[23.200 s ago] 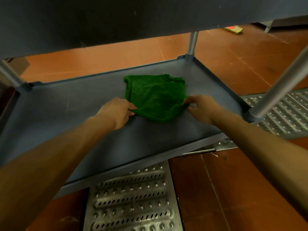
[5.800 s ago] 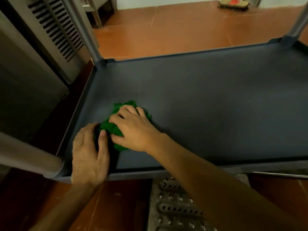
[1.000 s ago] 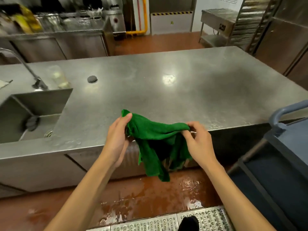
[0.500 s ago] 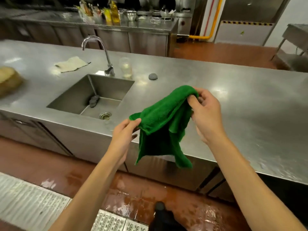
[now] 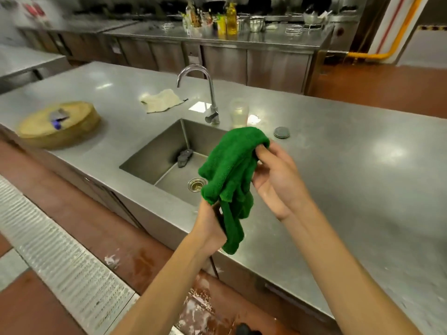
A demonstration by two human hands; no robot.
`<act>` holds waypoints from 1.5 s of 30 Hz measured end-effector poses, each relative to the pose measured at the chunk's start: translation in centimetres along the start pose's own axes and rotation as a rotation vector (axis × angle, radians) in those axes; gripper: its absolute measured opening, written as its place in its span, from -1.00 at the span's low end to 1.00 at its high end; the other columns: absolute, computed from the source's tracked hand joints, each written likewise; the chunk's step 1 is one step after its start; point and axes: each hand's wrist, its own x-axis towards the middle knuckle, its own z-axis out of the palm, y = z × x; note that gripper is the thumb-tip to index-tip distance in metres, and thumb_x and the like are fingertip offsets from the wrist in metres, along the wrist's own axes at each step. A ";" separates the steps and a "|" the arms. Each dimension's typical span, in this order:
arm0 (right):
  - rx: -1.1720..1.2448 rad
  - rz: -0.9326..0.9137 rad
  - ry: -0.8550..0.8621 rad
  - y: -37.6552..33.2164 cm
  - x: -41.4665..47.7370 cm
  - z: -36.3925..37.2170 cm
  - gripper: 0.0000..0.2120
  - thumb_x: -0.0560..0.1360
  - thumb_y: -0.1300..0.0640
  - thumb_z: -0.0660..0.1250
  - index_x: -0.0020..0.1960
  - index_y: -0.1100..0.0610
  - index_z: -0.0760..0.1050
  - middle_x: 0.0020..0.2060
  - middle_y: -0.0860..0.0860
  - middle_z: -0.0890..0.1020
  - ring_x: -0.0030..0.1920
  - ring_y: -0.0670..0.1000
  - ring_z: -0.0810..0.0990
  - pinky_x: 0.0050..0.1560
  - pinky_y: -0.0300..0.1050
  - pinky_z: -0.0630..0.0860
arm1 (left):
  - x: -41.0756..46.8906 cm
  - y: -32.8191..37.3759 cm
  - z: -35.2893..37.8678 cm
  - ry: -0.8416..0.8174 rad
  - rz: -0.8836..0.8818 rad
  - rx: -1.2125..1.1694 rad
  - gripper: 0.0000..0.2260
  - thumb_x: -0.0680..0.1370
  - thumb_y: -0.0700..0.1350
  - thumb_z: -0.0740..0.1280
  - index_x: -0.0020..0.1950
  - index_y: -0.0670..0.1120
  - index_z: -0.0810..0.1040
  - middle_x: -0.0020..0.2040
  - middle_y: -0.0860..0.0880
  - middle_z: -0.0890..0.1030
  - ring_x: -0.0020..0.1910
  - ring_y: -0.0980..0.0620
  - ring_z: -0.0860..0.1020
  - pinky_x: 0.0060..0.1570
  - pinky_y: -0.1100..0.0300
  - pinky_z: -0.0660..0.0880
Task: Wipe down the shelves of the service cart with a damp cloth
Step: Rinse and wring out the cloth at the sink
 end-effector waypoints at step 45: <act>-0.666 -0.456 0.569 18.0 40.4 14.7 -0.67 0.45 -0.08 0.40 -0.36 0.11 0.47 -0.46 -0.02 0.54 -0.36 0.03 0.57 -0.25 0.07 0.60 | 26.8 33.9 -6.6 0.351 0.286 0.230 -0.80 0.38 0.00 0.43 -0.16 -0.12 0.63 -0.27 -0.04 0.65 -0.27 0.01 0.64 -0.28 0.17 0.54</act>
